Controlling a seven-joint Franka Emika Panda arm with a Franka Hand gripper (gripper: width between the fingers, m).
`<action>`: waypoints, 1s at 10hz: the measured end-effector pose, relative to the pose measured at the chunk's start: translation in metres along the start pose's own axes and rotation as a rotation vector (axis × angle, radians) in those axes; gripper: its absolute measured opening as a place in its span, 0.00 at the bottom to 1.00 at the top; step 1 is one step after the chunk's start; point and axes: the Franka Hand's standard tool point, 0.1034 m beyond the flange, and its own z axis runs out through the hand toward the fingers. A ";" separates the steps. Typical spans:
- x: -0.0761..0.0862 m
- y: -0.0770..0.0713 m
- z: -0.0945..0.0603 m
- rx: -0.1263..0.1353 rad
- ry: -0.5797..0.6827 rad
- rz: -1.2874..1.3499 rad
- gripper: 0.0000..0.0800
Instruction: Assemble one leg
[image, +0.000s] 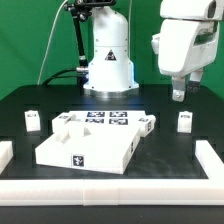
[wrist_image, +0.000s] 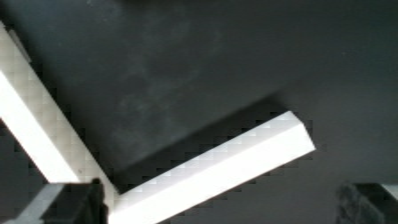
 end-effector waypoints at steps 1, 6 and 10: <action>0.000 0.000 0.000 0.000 0.000 0.000 0.81; -0.051 -0.022 0.030 -0.003 0.025 -0.147 0.81; -0.077 -0.018 0.044 0.005 0.026 -0.152 0.81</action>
Offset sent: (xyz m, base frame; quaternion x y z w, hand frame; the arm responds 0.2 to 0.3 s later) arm -0.0403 -0.0216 -0.0133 0.0084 0.0241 -0.0960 0.9950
